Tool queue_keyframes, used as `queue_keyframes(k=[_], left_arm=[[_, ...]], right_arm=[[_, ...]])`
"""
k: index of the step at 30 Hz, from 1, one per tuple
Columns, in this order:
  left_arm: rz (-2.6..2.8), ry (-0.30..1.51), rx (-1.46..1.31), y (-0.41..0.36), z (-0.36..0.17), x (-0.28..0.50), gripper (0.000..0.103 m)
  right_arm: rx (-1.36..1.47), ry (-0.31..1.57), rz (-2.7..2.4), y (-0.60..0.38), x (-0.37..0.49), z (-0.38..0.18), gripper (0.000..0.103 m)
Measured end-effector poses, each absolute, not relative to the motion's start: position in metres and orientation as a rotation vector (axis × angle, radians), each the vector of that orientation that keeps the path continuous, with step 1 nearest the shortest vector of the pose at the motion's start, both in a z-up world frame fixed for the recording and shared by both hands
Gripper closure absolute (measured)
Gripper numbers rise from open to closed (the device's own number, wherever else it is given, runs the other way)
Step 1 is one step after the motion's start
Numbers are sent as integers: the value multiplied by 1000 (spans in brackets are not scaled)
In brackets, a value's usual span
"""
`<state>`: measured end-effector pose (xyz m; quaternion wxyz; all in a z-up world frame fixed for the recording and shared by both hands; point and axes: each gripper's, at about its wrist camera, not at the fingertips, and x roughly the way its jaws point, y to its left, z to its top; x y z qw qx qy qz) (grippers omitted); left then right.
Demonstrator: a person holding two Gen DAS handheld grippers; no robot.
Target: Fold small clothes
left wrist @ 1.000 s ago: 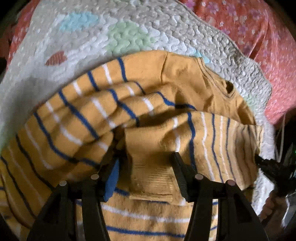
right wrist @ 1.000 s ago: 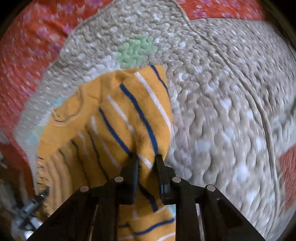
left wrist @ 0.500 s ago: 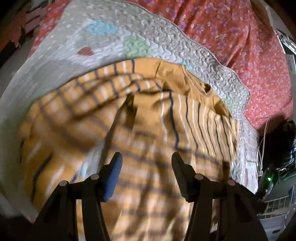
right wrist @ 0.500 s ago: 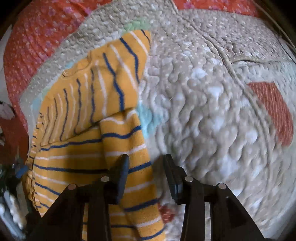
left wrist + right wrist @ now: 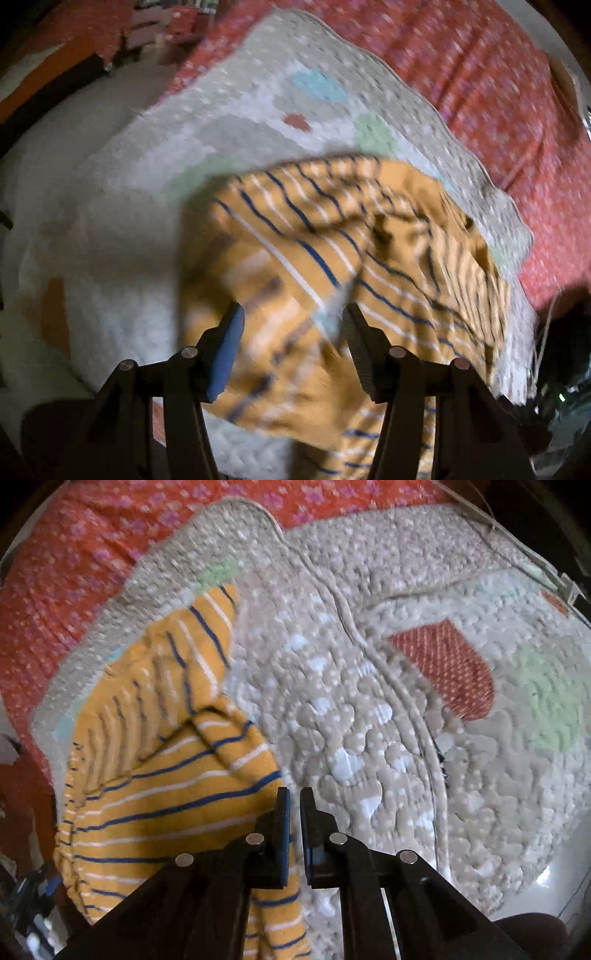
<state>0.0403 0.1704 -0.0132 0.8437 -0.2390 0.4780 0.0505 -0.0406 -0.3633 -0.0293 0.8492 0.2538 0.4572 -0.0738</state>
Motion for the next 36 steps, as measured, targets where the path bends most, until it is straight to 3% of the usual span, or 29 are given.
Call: queue_keyframes(k=[5, 9, 14, 18, 20, 26, 30, 36], left_arm=[[188, 960, -503, 210, -13, 52, 49], [237, 913, -521, 237, -21, 53, 48], [232, 940, -632, 262, -45, 51, 48], [220, 920, -679, 273, -46, 50, 48], [208, 924, -705, 276, -49, 49, 48], [174, 917, -763, 286, -51, 51, 48], [161, 911, -815, 291, -54, 51, 47], [148, 901, -815, 285, -51, 55, 40]], right_arm=[[407, 945, -4, -304, -25, 5, 92], [274, 964, 164, -224, 10, 20, 63], [75, 978, 316, -105, 65, 21, 62], [-11, 1070, 299, -40, 118, -14, 65], [-31, 1148, 261, -24, 142, -37, 72], [71, 1110, 331, -16, 149, -21, 69], [193, 1163, 499, -19, 103, -19, 56], [76, 1214, 540, 2, 57, -40, 45]])
